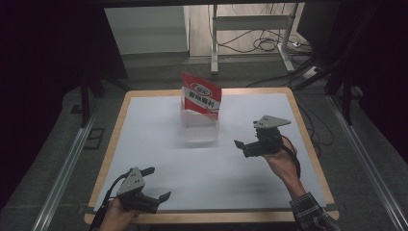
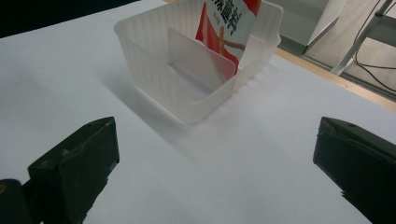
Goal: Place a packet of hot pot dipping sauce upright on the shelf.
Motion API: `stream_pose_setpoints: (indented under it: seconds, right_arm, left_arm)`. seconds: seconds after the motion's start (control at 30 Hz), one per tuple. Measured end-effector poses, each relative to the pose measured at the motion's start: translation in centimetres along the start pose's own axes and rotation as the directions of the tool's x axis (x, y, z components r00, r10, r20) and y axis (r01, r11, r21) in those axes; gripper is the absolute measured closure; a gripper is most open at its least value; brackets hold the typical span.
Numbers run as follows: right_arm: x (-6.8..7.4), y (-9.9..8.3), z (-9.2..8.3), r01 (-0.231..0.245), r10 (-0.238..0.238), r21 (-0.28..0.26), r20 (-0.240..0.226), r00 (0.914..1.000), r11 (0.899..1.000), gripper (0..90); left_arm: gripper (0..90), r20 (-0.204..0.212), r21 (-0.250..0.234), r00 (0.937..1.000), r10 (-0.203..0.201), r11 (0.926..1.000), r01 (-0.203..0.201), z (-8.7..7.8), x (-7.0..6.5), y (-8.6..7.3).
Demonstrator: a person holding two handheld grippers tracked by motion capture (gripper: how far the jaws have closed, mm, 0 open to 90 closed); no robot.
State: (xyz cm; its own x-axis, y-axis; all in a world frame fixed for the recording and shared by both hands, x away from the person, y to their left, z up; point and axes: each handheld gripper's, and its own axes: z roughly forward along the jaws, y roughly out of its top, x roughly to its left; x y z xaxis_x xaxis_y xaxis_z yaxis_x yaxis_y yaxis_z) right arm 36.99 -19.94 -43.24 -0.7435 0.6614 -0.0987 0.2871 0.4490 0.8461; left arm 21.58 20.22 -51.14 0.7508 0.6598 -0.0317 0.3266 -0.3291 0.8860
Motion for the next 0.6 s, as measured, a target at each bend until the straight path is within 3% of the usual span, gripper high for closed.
stream_pose_setpoints:
  seconds: [0.6]
  right_arm:
    - [0.4, -4.0, -3.4, -0.019, 0.018, 0.027, 0.051, 0.9985, 0.999, 0.9]
  left_arm:
    - [0.5, 0.000, 0.000, 1.0000, 0.000, 1.0000, 0.000, 0.0, 0.0, 0.0]
